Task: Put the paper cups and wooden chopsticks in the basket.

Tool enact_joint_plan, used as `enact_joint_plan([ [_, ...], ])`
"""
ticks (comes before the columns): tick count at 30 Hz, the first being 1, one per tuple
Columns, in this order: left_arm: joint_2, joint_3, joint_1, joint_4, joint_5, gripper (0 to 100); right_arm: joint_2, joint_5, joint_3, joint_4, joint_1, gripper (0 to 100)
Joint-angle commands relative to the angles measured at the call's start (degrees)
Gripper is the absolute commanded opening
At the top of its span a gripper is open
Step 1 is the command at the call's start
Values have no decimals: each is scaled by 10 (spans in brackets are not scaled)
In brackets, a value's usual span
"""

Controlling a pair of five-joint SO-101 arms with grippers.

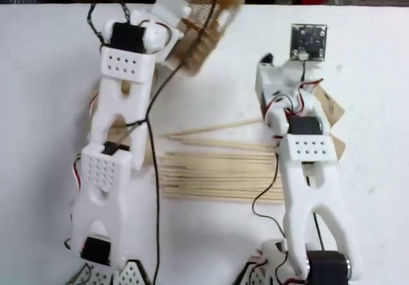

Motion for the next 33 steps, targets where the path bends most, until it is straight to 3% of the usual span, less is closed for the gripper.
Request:
enact_joint_plan([
  [1, -18, -9, -6, 24, 18, 20, -29, -3, -9, 47, 27, 230],
  [7, -48, -8, 16, 60, 58, 20, -29, 12, -9, 105, 96, 230],
  [13, -110, -3, 46, 84, 102, 20, -29, 178, -10, 167, 122, 230],
  [25, -137, -4, 64, 90, 263, 20, -28, 187, -8, 214, 196, 230],
  [33, -131, -3, 60, 61, 411, 20, -26, 189, 12, 215, 218, 230],
])
